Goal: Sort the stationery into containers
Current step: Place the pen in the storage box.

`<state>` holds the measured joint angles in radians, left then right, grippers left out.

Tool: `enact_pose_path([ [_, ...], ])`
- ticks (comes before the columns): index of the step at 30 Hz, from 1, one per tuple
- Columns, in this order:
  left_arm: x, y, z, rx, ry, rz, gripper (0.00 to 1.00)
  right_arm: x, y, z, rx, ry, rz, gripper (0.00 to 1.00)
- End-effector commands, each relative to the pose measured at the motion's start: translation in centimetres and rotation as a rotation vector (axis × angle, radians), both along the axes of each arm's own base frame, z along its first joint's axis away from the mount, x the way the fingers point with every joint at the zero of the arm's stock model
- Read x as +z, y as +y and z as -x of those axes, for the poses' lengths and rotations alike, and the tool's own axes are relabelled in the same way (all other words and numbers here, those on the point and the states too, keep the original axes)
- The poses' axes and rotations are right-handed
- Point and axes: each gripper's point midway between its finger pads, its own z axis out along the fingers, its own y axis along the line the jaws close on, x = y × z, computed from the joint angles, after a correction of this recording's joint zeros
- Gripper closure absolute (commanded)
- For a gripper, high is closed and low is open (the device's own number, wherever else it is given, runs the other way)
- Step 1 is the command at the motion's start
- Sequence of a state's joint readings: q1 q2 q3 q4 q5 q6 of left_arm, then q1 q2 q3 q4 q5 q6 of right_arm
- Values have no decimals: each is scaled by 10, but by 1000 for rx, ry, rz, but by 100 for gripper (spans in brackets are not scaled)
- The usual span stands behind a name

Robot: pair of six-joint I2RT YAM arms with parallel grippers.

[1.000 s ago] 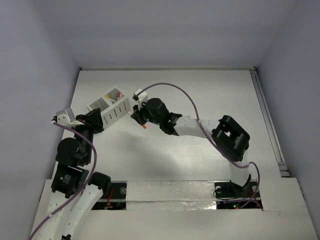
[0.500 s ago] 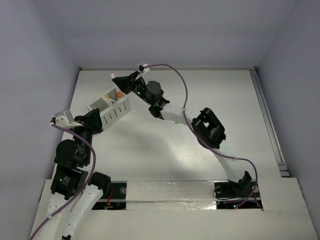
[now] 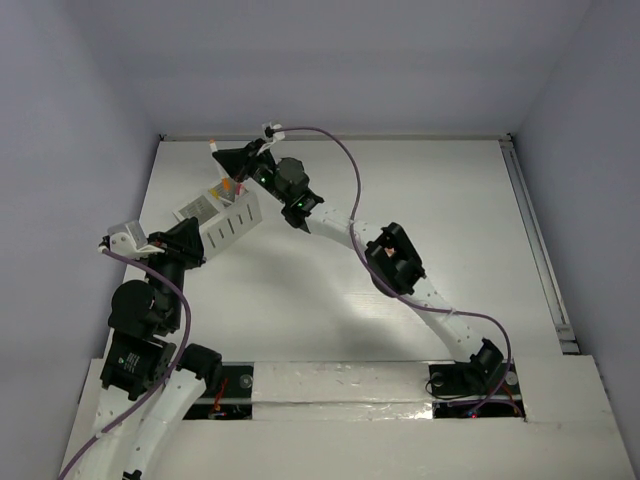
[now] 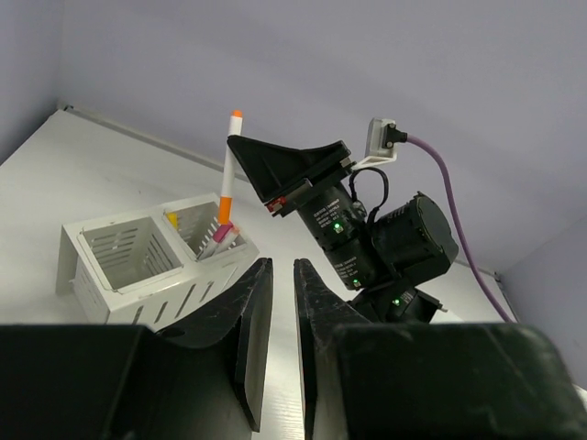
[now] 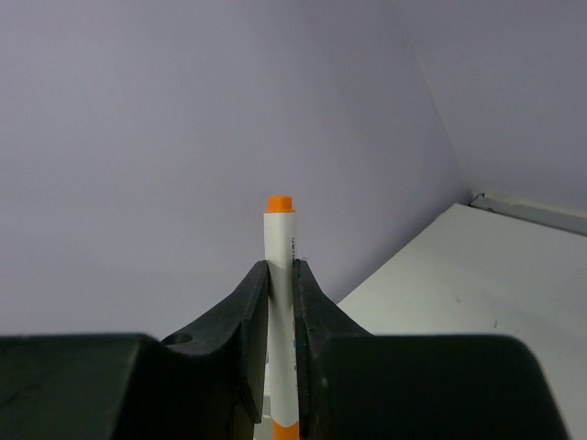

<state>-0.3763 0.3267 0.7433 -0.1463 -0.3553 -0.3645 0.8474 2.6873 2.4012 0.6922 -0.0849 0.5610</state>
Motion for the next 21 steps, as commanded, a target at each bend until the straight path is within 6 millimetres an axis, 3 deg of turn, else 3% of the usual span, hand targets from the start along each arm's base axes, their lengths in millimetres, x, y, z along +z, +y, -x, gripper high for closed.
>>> enact_pose_path([
  [1,14,2,2,10,-53,15,87,3,2,1,-4,-13,-6,100],
  [6,13,0,2,-4,-52,14,87,-20,7,-3,3,15,13,100],
  [16,10,0,-2,4,-37,6,87,-44,12,1,3,27,74,100],
  [20,12,2,0,8,-45,10,87,-27,10,13,14,-3,51,75],
  [21,12,2,0,11,-46,11,87,-23,10,14,17,-21,60,61],
])
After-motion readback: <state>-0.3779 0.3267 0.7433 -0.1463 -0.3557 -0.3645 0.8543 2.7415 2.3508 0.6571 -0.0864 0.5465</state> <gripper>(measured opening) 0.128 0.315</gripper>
